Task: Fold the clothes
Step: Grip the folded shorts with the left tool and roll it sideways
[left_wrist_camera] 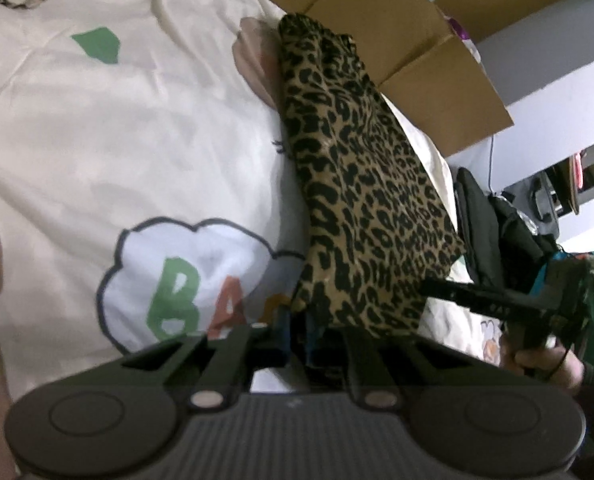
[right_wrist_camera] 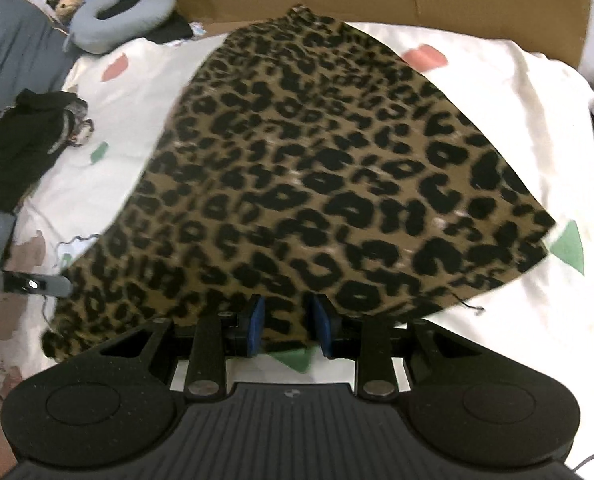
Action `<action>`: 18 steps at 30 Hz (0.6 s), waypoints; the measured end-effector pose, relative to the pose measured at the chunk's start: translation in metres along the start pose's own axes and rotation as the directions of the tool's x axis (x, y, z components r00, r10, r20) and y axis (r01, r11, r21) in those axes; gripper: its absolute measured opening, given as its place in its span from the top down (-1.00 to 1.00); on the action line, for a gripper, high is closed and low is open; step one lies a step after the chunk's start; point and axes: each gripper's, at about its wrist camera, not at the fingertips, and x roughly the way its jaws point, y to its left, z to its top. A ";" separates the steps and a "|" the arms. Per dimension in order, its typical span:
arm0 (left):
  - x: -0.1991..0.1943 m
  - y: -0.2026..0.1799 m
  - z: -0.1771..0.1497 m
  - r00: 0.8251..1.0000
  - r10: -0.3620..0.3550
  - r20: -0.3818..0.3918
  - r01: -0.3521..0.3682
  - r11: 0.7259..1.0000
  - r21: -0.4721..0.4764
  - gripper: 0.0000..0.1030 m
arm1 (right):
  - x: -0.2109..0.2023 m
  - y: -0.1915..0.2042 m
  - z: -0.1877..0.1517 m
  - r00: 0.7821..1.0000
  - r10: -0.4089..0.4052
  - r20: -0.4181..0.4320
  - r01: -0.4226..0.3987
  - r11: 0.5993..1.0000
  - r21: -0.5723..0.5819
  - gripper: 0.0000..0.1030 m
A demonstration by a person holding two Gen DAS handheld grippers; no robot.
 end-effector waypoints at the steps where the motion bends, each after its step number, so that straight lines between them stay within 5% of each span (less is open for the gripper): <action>1: 0.004 0.002 -0.001 1.000 0.001 -0.007 -0.001 1.000 -0.015 0.86 | 0.001 -0.003 -0.001 1.000 -0.006 -0.002 0.006 1.000 0.002 0.35; 9: 0.016 0.022 -0.010 0.995 -0.099 0.008 0.098 0.970 -0.223 0.33 | 0.001 -0.001 -0.002 1.000 -0.018 -0.006 0.018 1.000 -0.017 0.35; 18: 0.025 0.037 -0.031 0.975 -0.212 0.071 0.222 0.873 -0.435 0.26 | 0.001 -0.001 -0.003 1.000 -0.019 -0.007 0.019 1.000 -0.015 0.35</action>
